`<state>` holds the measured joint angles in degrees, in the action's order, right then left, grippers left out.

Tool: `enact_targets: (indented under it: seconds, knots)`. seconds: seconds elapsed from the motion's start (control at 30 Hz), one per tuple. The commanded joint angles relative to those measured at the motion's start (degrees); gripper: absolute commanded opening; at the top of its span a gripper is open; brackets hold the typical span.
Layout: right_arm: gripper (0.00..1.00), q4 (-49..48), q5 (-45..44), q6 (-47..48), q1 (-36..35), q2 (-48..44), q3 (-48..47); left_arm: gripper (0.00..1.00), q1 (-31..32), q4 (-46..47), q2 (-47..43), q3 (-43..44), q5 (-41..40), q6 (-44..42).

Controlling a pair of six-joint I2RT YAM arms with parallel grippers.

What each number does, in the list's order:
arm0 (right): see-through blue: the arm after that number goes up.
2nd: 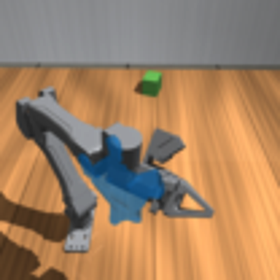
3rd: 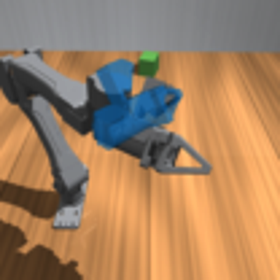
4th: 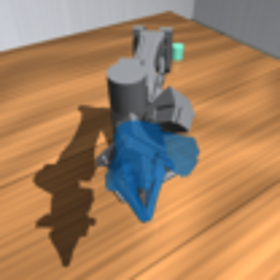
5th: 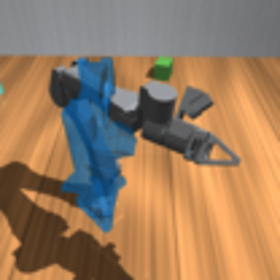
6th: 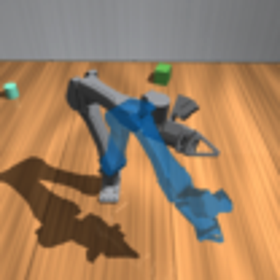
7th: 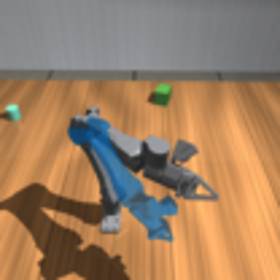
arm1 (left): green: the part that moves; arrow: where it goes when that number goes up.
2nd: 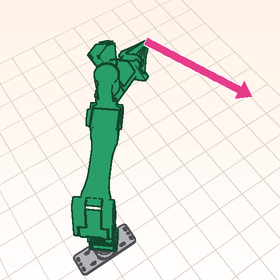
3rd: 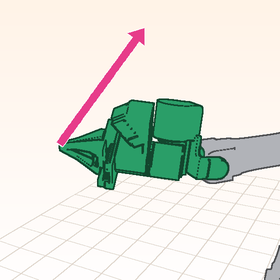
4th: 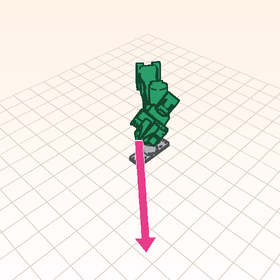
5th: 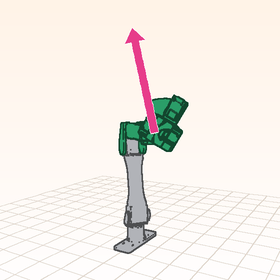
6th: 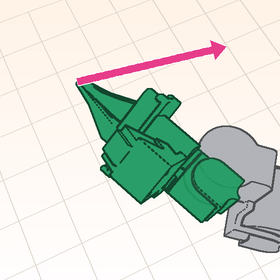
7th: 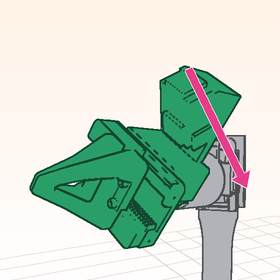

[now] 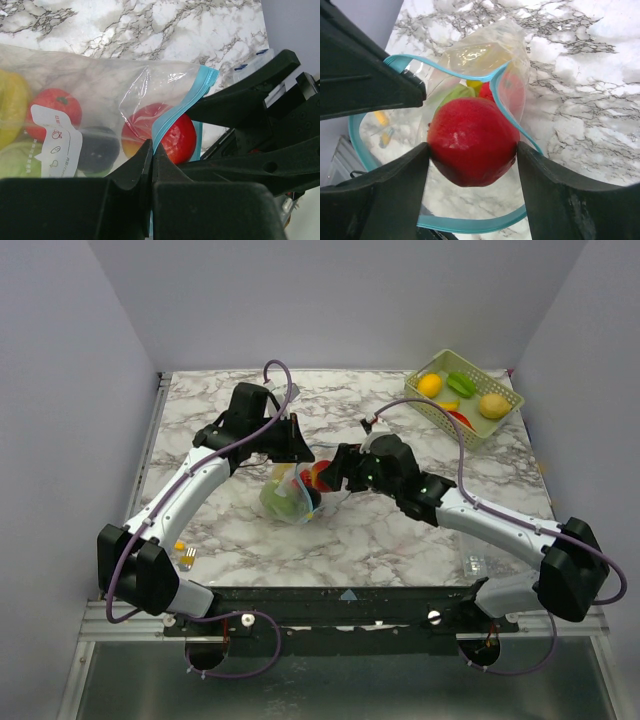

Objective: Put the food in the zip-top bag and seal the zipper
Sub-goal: Place the fake fruit in the zipper food storage bag, then pick up the fake fruit from the bin.

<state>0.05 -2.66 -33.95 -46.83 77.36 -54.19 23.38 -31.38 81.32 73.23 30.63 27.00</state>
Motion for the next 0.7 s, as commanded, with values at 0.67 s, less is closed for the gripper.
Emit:
enact_targets:
  seconds: [0.67]
  knots:
    - [0.84,11.5,-12.8,8.4,17.4,-2.9,-11.7,0.00,0.3,0.4,-0.6,0.5,-0.6,-1.1]
